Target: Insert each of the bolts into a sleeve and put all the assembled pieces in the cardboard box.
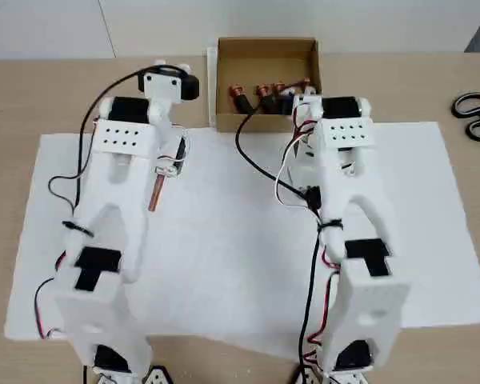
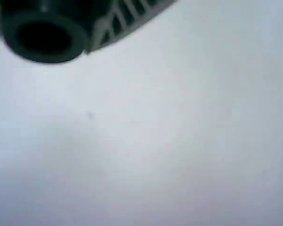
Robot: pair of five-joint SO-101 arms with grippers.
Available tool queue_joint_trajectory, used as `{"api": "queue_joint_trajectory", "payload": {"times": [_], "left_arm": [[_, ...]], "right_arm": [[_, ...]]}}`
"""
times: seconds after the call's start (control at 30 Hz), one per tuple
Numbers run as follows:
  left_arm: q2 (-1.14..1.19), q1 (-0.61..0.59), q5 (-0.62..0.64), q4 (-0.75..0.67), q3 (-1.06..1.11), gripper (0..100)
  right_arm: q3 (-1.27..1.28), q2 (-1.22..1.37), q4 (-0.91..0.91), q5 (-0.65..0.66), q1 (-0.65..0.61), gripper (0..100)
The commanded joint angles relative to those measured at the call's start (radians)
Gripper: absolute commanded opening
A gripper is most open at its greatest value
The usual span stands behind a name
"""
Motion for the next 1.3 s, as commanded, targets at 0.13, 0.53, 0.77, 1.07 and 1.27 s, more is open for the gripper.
{"api": "queue_joint_trajectory", "payload": {"times": [0.13,0.53,0.77,1.07,1.27], "left_arm": [[-0.229,-0.038,0.029,0.080,-0.041,1],[-0.295,-0.075,0.140,0.110,0.010,1],[-0.387,-0.075,0.140,0.109,0.077,1],[-0.523,-0.074,0.138,0.109,0.154,1],[-0.588,-0.074,0.138,0.109,0.239,1]], "right_arm": [[-0.038,-0.424,0.039,0.038,-0.015,0.4],[0.327,-1.158,0.025,0.086,-0.048,0.4],[0.617,-1.383,-0.093,0.083,0.071,0.4],[0.934,-1.399,-0.409,0.046,0.019,0.4],[0.980,-1.399,-0.415,-0.213,-0.074,0.4]]}}
